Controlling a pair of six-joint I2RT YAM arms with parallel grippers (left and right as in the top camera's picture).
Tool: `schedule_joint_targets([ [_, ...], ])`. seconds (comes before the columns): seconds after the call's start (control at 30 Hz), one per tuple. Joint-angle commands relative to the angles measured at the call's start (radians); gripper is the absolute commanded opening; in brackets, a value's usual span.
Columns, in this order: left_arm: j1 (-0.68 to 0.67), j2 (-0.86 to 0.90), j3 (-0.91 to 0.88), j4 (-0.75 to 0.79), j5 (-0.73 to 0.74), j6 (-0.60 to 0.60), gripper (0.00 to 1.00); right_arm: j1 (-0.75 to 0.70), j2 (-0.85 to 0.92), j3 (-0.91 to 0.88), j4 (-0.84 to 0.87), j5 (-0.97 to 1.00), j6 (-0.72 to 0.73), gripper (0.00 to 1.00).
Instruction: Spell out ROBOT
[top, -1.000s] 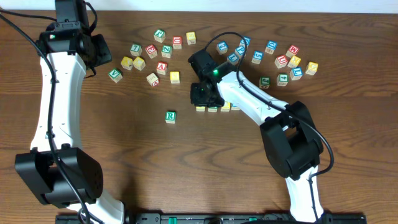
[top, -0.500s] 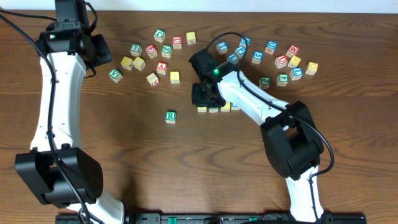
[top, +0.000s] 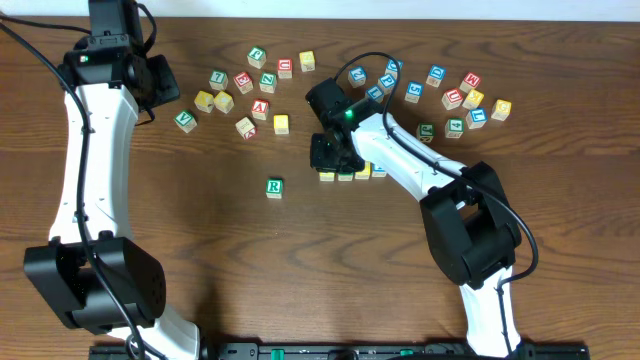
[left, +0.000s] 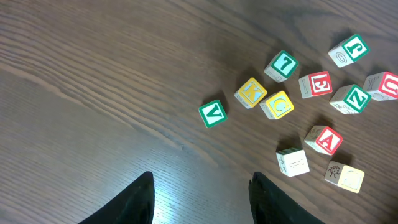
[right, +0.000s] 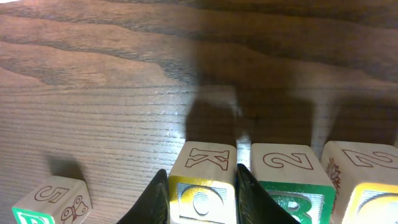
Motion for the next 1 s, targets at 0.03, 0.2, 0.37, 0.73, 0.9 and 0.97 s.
schedule_joint_targets([
  [0.03, 0.002, -0.012, -0.008, -0.003, -0.01, 0.017, 0.48, -0.011, 0.013, -0.003, -0.023, 0.029, 0.011, 0.23],
  [0.2, 0.002, -0.012, -0.008, -0.003, -0.01, 0.017, 0.49, -0.011, 0.011, 0.052, -0.072, 0.03, -0.018, 0.34],
  [0.37, 0.002, -0.012, -0.008, -0.003, -0.01, 0.016, 0.49, -0.01, 0.008, 0.146, -0.137, 0.03, -0.078, 0.45],
  [0.73, 0.002, -0.012, -0.008, -0.003, -0.01, 0.017, 0.49, -0.001, 0.008, 0.245, -0.217, 0.03, -0.126, 0.59],
  [0.9, 0.002, -0.012, -0.008, -0.003, -0.01, 0.017, 0.49, 0.019, 0.008, 0.245, -0.211, 0.029, -0.125, 0.61],
  [0.97, 0.002, -0.012, -0.008, -0.003, -0.01, 0.017, 0.49, 0.035, 0.008, 0.245, -0.202, 0.029, -0.125, 0.63],
])
